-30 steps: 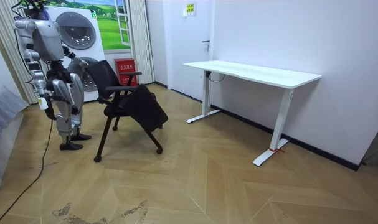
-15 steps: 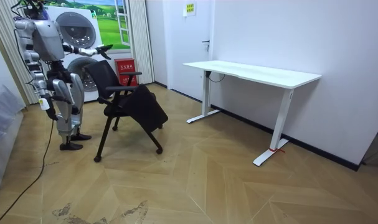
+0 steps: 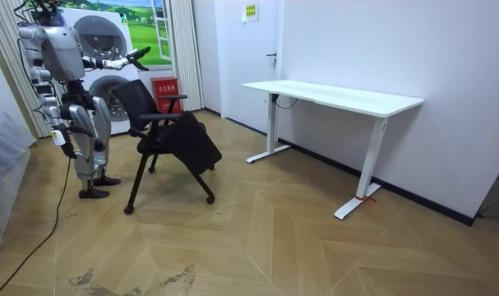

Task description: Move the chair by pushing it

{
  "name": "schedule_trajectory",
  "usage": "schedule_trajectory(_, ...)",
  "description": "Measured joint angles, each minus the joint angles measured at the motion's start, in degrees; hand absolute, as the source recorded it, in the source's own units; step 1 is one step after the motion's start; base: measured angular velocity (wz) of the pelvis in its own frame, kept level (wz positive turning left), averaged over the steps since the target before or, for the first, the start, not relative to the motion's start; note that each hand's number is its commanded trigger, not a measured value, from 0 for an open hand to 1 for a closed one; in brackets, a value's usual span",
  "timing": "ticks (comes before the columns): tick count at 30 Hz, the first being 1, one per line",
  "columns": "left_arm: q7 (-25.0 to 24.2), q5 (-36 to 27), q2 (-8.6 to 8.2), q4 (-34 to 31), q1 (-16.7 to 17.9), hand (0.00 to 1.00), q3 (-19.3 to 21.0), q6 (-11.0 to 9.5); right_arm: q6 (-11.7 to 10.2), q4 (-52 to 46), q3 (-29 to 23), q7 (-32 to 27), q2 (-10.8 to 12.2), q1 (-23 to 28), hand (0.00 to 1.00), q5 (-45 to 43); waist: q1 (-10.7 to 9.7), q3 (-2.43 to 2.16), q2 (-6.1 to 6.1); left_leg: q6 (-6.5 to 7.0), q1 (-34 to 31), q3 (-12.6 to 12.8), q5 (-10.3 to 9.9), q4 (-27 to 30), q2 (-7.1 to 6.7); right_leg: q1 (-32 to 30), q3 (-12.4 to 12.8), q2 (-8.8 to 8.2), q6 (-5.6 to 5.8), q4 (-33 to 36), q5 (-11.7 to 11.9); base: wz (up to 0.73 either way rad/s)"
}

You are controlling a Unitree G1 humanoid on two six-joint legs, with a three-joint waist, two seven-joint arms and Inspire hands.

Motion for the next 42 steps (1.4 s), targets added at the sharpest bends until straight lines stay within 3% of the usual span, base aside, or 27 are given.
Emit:
schedule_trajectory(4, -2.04, 3.35, 1.17, -0.04, -0.02, 0.00, -2.32, -0.01, -0.01, 0.03, 0.07, 0.90, -0.13, 0.05, 0.00, -0.03, -0.11, -0.10, 0.34, -0.01, -0.29, -0.02, 0.00, 0.01, 0.00, 0.00, -0.06, -0.01, -0.08, -0.50, 0.06, 0.00)
schedule_trajectory(12, -2.21, 11.16, 1.33, -0.10, -0.05, 0.00, -7.75, -0.50, -1.18, 0.31, 2.27, 0.90, -1.26, -0.02, 0.00, -0.30, -0.92, -0.26, 0.96, -0.01, 0.07, 0.01, 0.00, 0.00, 0.05, 0.35, -0.08, -0.01, -0.11, -0.46, 0.10, -0.02)
schedule_trajectory(18, -4.37, 11.19, 1.37, -0.10, -0.21, 0.00, -11.39, -2.24, -1.99, 0.98, 2.37, 0.98, -1.80, -0.39, 0.00, -0.34, -1.74, 0.04, 1.05, -0.01, 0.10, 0.35, 0.00, 0.00, 0.10, 0.32, 0.31, 0.02, -0.14, -0.48, 0.11, -0.01)
schedule_trajectory(23, -5.03, 11.26, 1.53, -0.10, -0.54, 0.00, -11.92, -3.00, -2.00, 1.55, 2.39, 1.10, -1.78, -0.44, 0.00, -1.83, -2.62, 0.22, 0.97, -0.01, 0.10, 0.44, 0.00, 0.00, 0.07, 0.21, 0.66, 0.02, -0.14, -0.48, 0.11, -0.02)
schedule_trajectory(32, -8.33, 15.08, 3.46, -0.20, -0.66, 0.00, -14.21, -3.91, -2.66, 2.86, 2.39, 2.75, -1.75, -1.18, 0.00, -1.80, -3.26, 0.32, 0.87, -0.01, 0.07, 0.31, 0.00, -0.01, 0.04, 0.14, 0.95, 0.02, -0.13, -0.60, 0.11, 0.00)
schedule_trajectory(42, -11.03, 18.46, 4.64, -0.69, -0.63, 0.00, -21.75, -4.71, -4.39, 2.96, 4.92, 3.03, -1.74, -2.98, 0.00, -1.88, -3.58, 0.39, 0.62, -0.01, 0.10, 0.27, 0.00, -0.08, 0.02, 0.08, 1.34, 0.02, -0.13, -0.62, 0.11, -0.01)
